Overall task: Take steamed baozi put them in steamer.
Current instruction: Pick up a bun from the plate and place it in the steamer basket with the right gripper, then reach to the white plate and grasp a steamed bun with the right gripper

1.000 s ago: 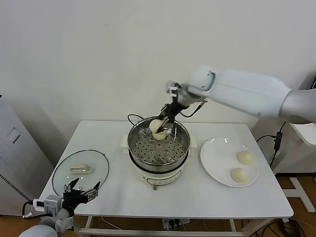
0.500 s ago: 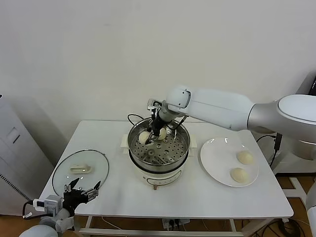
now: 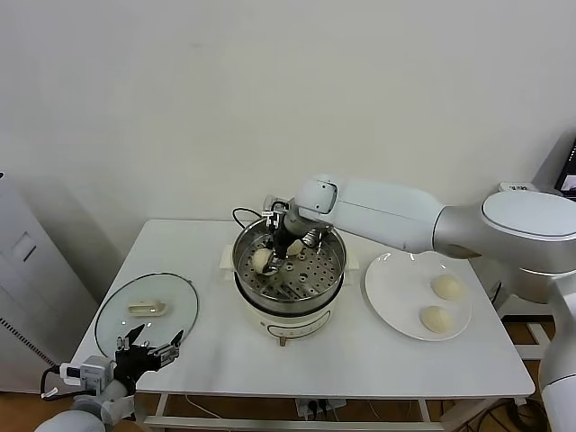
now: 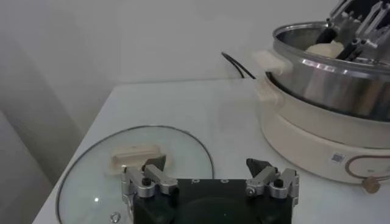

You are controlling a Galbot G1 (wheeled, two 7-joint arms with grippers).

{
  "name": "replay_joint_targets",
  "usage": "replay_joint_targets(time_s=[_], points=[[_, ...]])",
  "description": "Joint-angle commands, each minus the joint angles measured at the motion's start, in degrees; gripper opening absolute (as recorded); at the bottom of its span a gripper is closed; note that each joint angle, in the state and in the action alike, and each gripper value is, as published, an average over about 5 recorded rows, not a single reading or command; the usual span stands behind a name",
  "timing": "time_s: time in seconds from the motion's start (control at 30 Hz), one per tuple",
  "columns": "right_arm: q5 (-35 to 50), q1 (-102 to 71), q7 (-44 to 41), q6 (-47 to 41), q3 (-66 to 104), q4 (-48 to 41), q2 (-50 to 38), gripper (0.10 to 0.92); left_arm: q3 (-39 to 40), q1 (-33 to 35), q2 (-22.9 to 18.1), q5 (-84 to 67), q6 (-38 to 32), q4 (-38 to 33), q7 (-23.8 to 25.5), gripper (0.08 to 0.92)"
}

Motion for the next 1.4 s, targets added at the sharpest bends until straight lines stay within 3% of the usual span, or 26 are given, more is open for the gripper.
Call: replay_joint_targets(time_s=[0.03,0.2,0.47,0.9,1.4], points=[[-0.69,-0.36,-0.24,-0.24,0.55,-0.18,0.12,0.721,0.02,0.02,0.02,0.0,0.01,-0.02,0.01,0.823],[-0.64,4.48,-4.71,0.56,0.19,2.49,-3.23,0.814,-0.02,-0.01,0.09,0.0,0.04,-0.06,0.0,0.823],[-2.43,17.53,-17.4,6.57,-6.22,7.45,-16.79,0.823,-0.04,0.25,-0.1,0.01,0.16,-0.81,-0.03,0.823],[-20.3,20.7,-31.3,19.45,-13.25,9.15,-38.27,0.823,-0.05,0.44,-0.36,0.04,0.51,-1.79,-0.14,0.823],[-37.88,-1.24,-32.11,26.34,3.82,1.1,-39.68,0.823,-0.02,0.81,-0.38,0.03,0.88,-2.54,-0.23,0.823]])
